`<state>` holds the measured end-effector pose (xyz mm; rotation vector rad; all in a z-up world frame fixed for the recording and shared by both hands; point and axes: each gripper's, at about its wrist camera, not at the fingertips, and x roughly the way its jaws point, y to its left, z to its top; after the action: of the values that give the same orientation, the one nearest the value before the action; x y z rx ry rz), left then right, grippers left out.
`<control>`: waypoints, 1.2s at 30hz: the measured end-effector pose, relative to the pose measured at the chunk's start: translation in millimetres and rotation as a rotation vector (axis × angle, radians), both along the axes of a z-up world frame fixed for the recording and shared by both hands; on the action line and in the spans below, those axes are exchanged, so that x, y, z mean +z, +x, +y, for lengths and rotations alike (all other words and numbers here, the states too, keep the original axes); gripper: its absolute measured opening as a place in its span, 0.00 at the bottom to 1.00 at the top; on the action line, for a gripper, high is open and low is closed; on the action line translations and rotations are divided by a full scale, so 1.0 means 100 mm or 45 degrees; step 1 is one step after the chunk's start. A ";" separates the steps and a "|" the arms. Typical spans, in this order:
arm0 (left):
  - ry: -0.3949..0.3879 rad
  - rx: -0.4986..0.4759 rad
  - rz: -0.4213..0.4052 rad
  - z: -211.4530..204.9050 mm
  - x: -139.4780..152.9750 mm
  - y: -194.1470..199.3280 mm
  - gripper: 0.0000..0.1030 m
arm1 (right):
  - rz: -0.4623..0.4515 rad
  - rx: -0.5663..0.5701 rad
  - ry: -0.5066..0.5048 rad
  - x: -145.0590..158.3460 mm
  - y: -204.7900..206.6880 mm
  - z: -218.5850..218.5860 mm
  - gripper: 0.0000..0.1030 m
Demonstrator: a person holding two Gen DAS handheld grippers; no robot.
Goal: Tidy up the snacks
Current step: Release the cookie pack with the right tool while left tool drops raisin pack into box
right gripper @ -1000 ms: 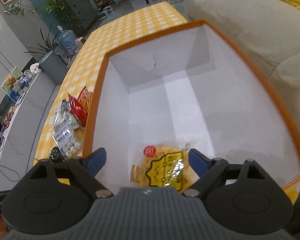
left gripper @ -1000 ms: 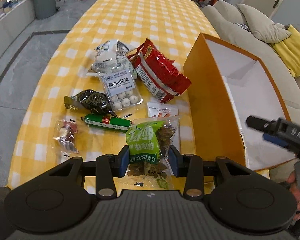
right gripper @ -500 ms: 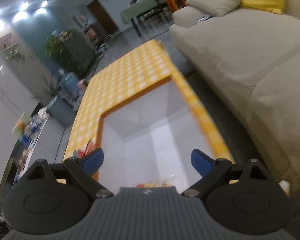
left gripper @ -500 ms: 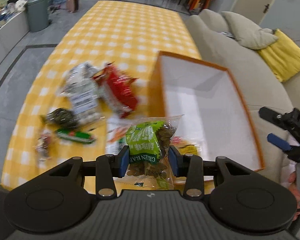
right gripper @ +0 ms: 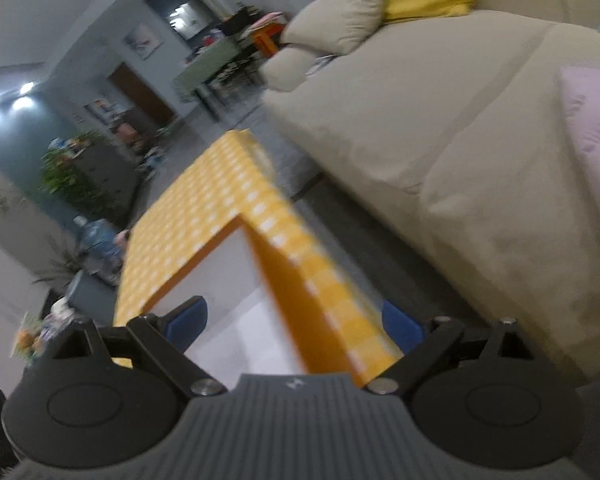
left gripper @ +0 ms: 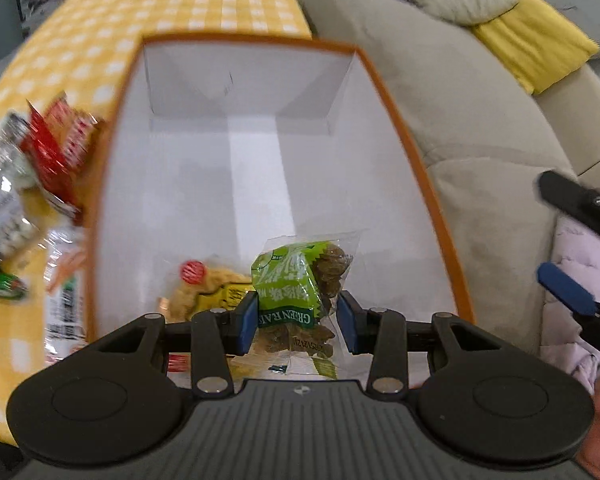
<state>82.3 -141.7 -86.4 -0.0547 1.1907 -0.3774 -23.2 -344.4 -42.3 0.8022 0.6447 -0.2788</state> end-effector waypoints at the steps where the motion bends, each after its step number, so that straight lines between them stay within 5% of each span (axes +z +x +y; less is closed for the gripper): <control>1: -0.003 -0.005 0.028 -0.03 -0.07 0.02 0.45 | 0.000 -0.014 0.014 -0.02 -0.02 -0.04 0.89; 8: -0.059 -0.050 0.107 -0.14 -0.32 0.06 0.47 | 0.041 0.000 0.049 -0.09 0.05 0.01 0.89; 11: -0.015 -0.035 0.067 -0.15 -0.31 0.04 0.70 | 0.049 0.005 0.060 -0.12 0.09 0.01 0.89; 13: 0.001 -0.071 0.056 -0.16 -0.28 0.02 0.76 | 0.062 -0.005 0.063 -0.14 0.10 0.01 0.89; 24: -0.012 -0.027 0.019 0.06 0.03 -0.07 0.77 | 0.119 0.009 -0.018 -0.14 0.14 0.12 0.89; 36: 0.051 0.150 -0.122 1.01 0.66 -0.14 0.77 | 0.127 0.159 -0.110 -0.06 0.34 0.46 0.89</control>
<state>68.1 -41.1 -20.5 -0.0711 1.0944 -0.2503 10.9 -298.9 -48.1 0.6651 0.7684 -0.2322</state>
